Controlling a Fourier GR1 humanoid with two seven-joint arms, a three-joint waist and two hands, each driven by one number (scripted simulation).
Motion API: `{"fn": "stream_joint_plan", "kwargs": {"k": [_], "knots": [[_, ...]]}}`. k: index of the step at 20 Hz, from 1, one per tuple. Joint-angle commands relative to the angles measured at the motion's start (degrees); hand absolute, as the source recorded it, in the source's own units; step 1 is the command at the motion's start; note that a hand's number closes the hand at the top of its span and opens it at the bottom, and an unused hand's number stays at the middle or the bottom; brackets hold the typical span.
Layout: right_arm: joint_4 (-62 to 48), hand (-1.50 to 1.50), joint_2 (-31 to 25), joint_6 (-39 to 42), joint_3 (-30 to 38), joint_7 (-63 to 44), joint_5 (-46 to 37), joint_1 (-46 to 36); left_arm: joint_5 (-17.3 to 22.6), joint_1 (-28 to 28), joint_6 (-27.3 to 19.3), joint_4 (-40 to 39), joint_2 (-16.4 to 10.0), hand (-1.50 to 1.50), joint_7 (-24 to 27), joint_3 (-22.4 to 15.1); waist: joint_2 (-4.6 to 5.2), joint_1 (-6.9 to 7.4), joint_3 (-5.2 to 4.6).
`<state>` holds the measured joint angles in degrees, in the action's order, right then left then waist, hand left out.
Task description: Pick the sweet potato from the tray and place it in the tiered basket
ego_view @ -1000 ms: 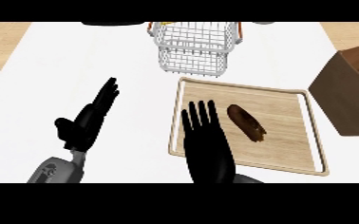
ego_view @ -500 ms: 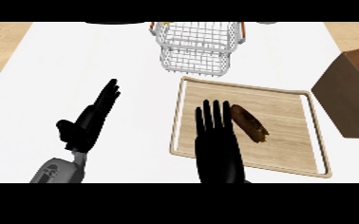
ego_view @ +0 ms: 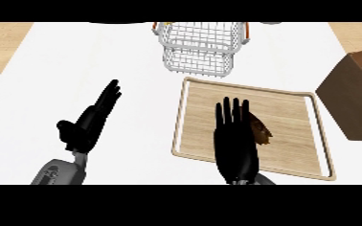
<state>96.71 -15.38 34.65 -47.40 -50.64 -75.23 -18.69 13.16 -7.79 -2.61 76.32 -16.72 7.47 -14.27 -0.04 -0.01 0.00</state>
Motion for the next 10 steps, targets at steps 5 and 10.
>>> {"fn": "stream_joint_plan", "kwargs": {"k": [5,10], "knots": [[-3.6,-1.5,-2.1,-5.9,7.5,4.1,-3.8,2.7,-3.1,0.1,0.0,0.0,2.6,0.0,-1.3,1.5,0.01,0.07,0.01],[-2.9,-1.5,0.7,-4.8,7.2,5.5,-7.1,5.7,-5.0,4.3,0.9,4.7,4.2,0.0,-2.0,1.4,-0.02,0.12,0.0]]}}
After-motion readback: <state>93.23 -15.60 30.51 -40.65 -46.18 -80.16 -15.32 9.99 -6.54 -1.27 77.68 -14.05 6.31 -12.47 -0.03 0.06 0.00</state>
